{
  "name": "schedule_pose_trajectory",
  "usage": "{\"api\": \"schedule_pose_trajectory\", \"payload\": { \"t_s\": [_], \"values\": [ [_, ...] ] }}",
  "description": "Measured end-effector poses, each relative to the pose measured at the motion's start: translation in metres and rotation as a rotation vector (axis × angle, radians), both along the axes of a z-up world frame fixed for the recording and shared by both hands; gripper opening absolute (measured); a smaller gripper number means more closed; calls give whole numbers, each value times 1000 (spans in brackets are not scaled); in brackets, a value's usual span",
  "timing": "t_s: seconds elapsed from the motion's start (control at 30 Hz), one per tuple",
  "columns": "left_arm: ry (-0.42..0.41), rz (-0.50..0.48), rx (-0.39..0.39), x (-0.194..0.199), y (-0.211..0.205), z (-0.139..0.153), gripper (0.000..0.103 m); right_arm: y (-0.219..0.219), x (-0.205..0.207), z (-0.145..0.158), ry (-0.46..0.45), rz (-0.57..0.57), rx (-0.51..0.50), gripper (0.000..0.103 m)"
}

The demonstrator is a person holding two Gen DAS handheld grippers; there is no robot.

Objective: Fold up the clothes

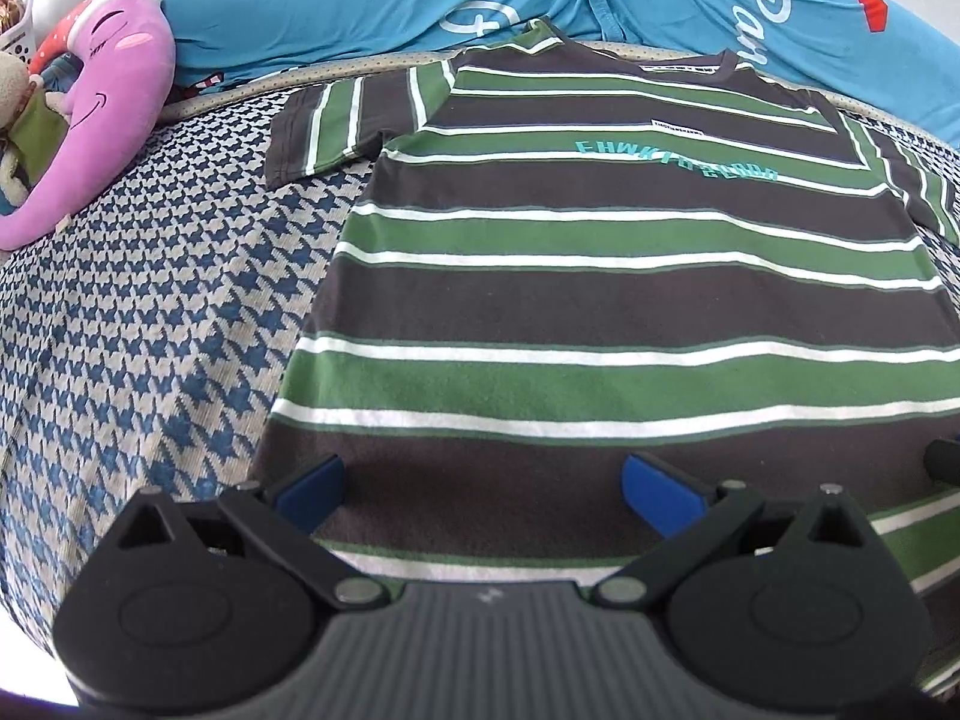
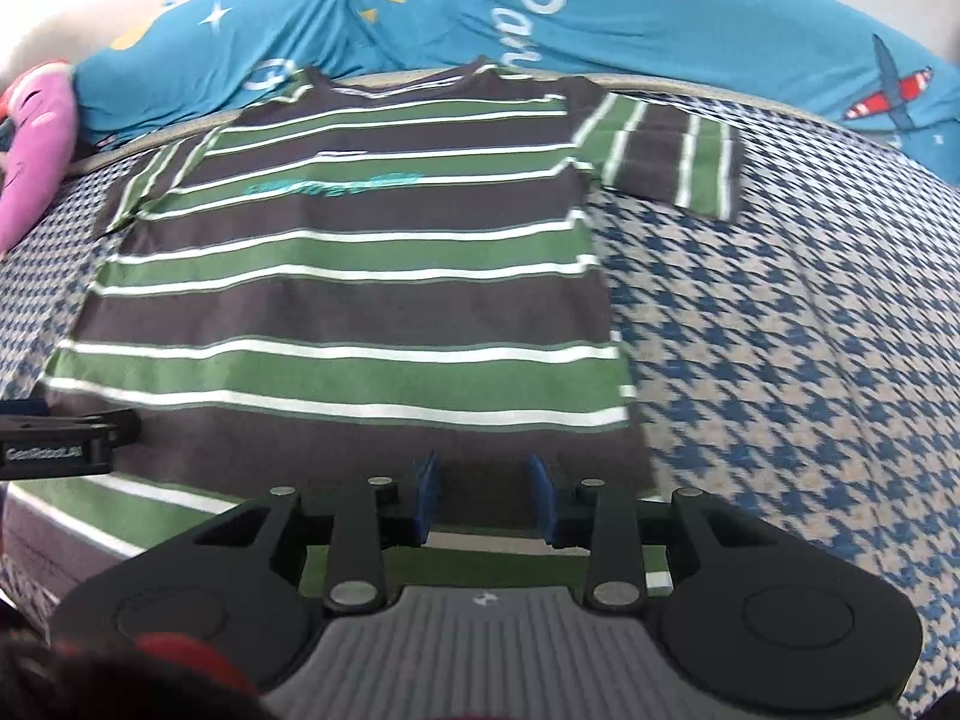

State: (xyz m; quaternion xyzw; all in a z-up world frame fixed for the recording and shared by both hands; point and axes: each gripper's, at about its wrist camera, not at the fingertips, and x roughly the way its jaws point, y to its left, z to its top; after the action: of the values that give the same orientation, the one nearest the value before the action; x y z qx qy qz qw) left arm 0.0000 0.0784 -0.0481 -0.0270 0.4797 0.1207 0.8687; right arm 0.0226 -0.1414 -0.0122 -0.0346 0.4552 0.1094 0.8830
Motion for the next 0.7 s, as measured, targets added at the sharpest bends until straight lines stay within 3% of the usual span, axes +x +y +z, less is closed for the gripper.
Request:
{"api": "schedule_pose_trajectory", "payload": {
  "t_s": [0.23, 0.7],
  "values": [
    [0, 0, 4, 0, 0, 0, 103, -9, 3, 2, -7, -64, -51, 33],
    [9, 29, -29, 13, 11, 9, 103, -3, 16, 7, -9, -43, 50, 34]
  ]
}}
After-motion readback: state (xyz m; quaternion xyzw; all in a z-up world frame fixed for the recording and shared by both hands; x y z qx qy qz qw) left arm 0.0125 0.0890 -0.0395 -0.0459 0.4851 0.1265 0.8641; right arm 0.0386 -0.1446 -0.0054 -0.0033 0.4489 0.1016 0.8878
